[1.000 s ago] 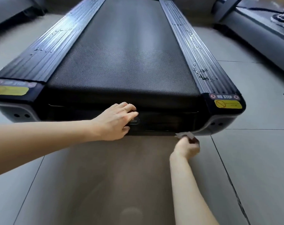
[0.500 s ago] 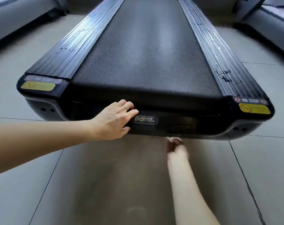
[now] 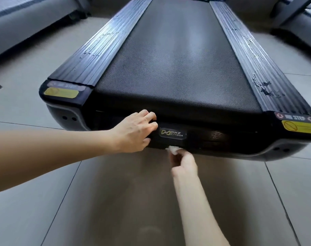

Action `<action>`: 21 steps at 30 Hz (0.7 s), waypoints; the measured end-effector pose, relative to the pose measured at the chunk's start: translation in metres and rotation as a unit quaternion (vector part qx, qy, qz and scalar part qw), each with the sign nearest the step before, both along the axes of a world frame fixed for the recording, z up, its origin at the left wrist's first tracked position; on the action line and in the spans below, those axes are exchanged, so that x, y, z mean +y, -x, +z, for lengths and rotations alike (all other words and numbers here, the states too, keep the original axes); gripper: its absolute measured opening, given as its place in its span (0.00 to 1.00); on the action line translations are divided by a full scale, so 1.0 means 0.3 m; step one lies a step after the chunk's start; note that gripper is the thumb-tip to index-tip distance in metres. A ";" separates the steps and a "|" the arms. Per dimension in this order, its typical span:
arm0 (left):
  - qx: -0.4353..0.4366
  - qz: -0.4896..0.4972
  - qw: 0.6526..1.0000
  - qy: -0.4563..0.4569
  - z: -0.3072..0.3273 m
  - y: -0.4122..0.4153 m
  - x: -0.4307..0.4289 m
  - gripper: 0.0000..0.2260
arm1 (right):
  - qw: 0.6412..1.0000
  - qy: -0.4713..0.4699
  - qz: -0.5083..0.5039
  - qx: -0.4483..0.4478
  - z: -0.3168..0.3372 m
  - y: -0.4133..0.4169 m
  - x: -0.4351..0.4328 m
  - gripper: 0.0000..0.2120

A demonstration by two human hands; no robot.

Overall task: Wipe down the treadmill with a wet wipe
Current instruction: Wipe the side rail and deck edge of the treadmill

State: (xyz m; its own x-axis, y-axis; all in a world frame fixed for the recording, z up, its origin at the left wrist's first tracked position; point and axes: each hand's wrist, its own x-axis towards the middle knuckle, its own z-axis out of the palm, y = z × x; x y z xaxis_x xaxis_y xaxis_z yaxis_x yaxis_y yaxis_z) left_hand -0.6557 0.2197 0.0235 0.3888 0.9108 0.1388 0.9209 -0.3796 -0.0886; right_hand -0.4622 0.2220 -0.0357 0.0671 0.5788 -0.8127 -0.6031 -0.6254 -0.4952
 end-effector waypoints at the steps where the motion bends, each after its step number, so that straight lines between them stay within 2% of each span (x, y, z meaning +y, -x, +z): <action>1: -0.009 -0.001 1.000 0.001 -0.001 -0.001 0.004 0.14 | 0.999 0.012 -0.033 -0.037 0.004 -0.049 0.017 0.07; 4: -0.036 -0.007 0.999 0.001 -0.002 -0.009 0.010 0.11 | 0.987 -0.009 -0.143 -0.072 0.020 -0.107 0.037 0.06; 7: -0.064 -0.014 0.998 0.007 0.002 0.006 0.012 0.09 | 0.989 -0.043 -0.068 -0.121 0.012 0.040 -0.010 0.10; 9: -0.077 -0.017 0.997 0.008 0.007 0.020 0.013 0.10 | 0.981 -0.137 -0.018 -0.138 -0.001 0.133 -0.054 0.10; 10: -0.078 -0.013 0.997 0.004 0.008 0.028 0.010 0.11 | 0.965 -0.188 0.004 -0.181 -0.017 0.152 -0.062 0.09; 12: -0.074 -0.004 0.997 -0.006 0.004 0.043 0.004 0.15 | 0.912 -0.254 0.035 -0.320 -0.041 0.112 -0.050 0.06; 16: -0.076 0.000 0.997 -0.013 -0.013 0.072 -0.008 0.20 | 0.760 -0.342 -0.054 -0.550 -0.035 -0.094 0.052 0.03; 18: -0.080 -0.006 0.997 -0.016 -0.016 0.074 -0.006 0.21 | 0.696 -0.371 -0.046 -0.613 -0.036 -0.150 0.118 0.01; 21: -0.095 -0.008 0.995 -0.015 -0.012 0.062 0.003 0.20 | 0.648 -0.433 0.031 -0.625 -0.036 -0.028 0.101 0.02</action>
